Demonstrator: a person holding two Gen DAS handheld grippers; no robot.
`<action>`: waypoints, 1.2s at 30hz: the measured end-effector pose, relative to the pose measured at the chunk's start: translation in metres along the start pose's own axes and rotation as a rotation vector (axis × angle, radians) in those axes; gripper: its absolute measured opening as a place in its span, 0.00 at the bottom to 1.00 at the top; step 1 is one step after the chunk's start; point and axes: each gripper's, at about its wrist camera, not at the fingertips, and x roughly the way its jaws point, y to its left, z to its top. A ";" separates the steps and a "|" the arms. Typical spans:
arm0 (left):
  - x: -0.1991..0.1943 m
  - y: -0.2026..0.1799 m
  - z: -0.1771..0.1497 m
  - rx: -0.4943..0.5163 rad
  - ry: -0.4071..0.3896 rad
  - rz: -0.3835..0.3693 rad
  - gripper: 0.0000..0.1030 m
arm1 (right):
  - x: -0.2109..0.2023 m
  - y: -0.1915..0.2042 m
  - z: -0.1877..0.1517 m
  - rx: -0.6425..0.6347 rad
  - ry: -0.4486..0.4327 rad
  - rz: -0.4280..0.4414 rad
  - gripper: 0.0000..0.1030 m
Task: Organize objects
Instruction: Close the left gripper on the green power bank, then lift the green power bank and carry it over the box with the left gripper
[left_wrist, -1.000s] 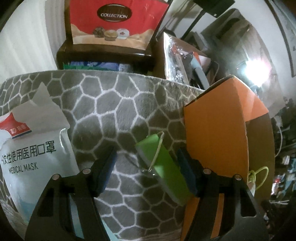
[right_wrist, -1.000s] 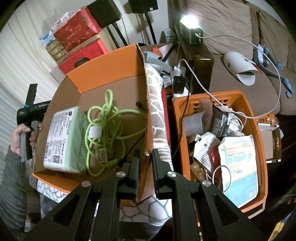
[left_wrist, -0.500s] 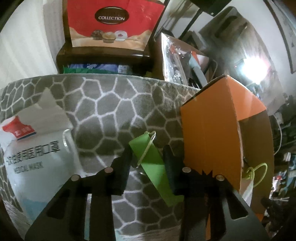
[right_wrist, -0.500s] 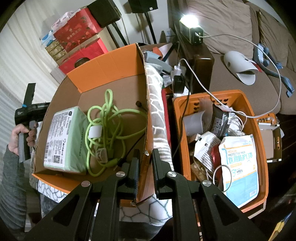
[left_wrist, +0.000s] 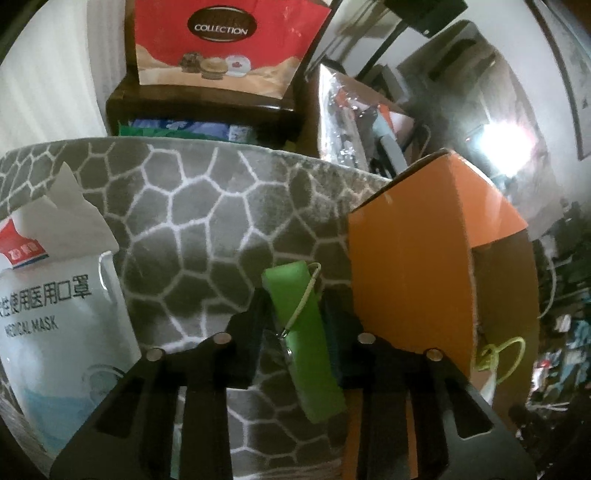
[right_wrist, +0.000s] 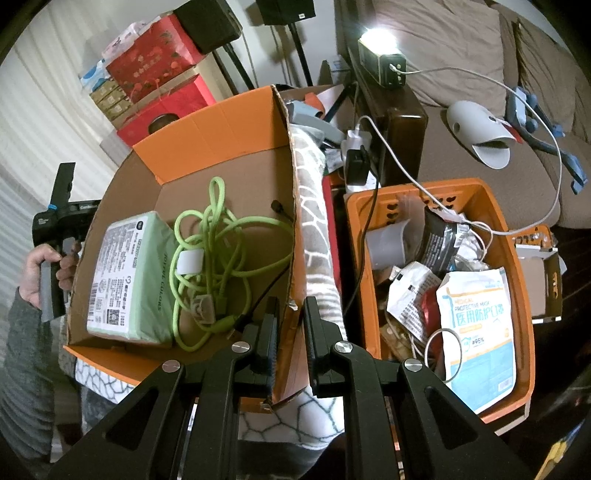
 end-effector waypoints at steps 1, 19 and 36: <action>-0.002 0.000 0.000 0.000 -0.002 -0.010 0.22 | 0.000 -0.001 -0.001 0.000 -0.001 0.001 0.11; -0.109 -0.016 -0.013 0.064 -0.197 -0.128 0.19 | -0.001 -0.001 0.002 0.010 -0.005 0.011 0.12; -0.149 -0.113 -0.044 0.226 -0.209 -0.311 0.19 | -0.001 -0.001 0.002 0.009 -0.004 0.009 0.12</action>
